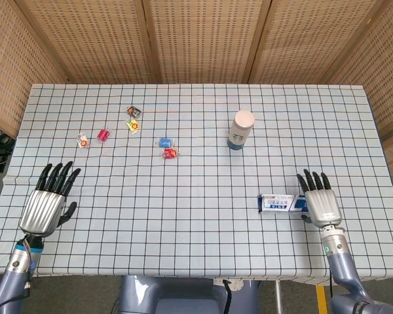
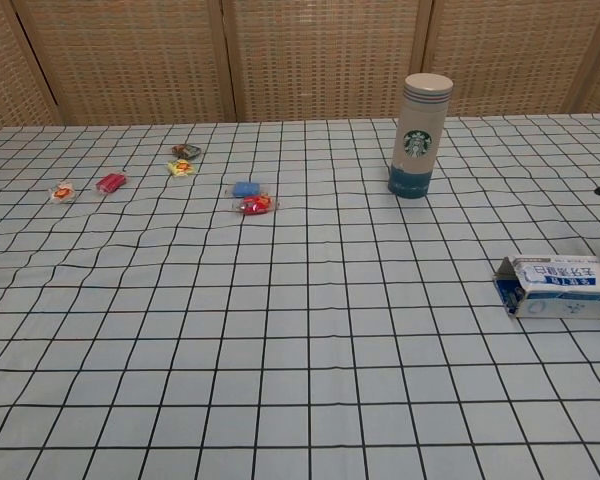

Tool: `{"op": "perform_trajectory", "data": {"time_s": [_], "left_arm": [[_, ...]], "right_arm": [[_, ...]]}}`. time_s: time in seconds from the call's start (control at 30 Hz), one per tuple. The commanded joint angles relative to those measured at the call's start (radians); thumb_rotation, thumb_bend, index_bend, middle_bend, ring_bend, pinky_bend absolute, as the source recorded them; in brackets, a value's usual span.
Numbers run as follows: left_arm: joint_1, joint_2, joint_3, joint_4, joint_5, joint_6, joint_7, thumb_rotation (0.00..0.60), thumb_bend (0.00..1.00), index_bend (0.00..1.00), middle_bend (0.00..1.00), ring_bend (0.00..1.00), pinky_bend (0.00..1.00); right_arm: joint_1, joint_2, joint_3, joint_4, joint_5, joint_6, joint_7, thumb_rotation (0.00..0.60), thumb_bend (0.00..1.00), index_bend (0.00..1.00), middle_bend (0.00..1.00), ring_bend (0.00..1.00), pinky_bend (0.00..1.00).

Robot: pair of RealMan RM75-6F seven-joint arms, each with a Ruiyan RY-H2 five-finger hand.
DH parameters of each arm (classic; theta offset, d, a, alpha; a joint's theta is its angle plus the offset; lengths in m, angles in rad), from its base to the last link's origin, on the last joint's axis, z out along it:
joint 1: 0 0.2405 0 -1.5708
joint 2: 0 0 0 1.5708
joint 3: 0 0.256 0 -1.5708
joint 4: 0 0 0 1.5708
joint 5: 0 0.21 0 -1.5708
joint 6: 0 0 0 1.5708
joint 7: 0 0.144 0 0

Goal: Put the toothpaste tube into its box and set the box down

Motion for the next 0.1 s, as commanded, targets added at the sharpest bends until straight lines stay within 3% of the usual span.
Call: {"op": "perform_trajectory", "data": {"time_s": [0.03,0.1], "left_arm": [[0.048,0.005,0.021,-0.004,0.022,0.037,-0.041,0.6,0.35,0.05,0.0,0.0,0.0],[0.11,0.007,0.071,0.011,0.035,0.059,-0.087,0.6,0.34,0.05,0.0,0.0,0.0]], "right_arm": [[-0.06,0.029,-0.042,-0.058,-0.133,0.121,0.065,0.6,0.2,0.0,0.0,0.0,0.0],[-0.119,0.044,-0.088,-0.09,-0.251,0.245,0.127,0.6,0.2,0.0,0.0,0.0,0.0]]}}
